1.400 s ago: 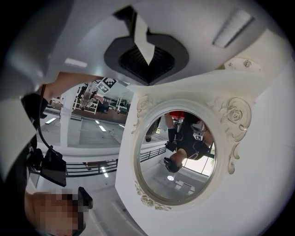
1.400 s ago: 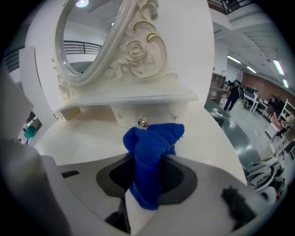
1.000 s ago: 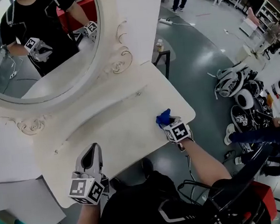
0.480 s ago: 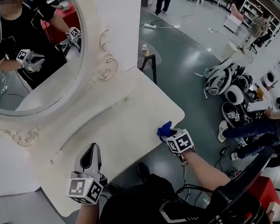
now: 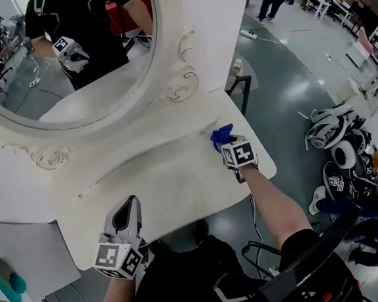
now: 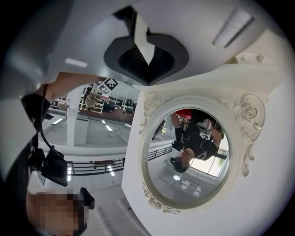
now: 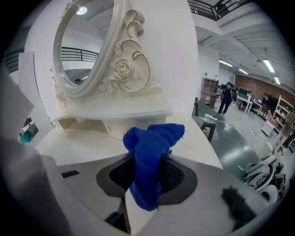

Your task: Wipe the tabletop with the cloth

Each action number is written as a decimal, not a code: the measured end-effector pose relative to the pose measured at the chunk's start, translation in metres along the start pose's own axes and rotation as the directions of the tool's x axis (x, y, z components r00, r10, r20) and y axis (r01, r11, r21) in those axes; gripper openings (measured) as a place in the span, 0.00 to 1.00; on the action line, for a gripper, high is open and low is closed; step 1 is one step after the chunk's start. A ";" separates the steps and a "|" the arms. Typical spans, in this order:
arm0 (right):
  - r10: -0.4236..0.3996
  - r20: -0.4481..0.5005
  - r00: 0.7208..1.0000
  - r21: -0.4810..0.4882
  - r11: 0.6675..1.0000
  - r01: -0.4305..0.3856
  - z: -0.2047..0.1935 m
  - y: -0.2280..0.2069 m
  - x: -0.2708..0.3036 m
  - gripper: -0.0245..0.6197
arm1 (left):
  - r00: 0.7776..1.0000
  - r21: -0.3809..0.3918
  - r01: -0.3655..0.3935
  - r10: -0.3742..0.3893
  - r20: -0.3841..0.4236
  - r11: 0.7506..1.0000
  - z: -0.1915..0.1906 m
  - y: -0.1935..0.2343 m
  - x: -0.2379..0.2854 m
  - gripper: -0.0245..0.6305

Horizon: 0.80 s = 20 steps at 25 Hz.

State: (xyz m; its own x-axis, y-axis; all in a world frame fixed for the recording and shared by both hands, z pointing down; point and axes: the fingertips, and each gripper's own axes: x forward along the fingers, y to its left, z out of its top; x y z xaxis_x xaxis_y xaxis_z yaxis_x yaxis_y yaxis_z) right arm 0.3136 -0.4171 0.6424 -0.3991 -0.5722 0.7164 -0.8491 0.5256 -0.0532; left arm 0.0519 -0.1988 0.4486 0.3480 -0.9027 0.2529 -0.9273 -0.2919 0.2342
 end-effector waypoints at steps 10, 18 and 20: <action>0.006 -0.052 0.999 -0.006 1.000 -0.007 -0.009 -0.010 0.027 0.25 | 0.996 -0.030 -0.083 0.082 -0.027 0.996 -0.005 0.015 -0.007 0.05; -0.016 -0.111 0.994 0.027 0.999 0.019 -0.080 -0.010 -0.039 0.25 | 0.998 -0.007 0.060 -0.060 -0.012 0.998 0.005 -0.010 0.020 0.05; -0.027 -0.114 0.993 0.051 0.998 0.033 -0.100 -0.012 -0.059 0.25 | 0.995 0.005 0.100 -0.100 -0.006 0.995 0.006 -0.018 0.025 0.05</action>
State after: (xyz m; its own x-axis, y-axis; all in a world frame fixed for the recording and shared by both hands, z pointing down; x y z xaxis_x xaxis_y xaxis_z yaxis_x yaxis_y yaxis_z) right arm 0.3818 -0.3266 0.6705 -0.3340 -0.5108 0.7921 -0.8783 0.4737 -0.0648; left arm 0.0764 -0.2182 0.4447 0.4401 -0.8670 0.2338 -0.8884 -0.3826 0.2537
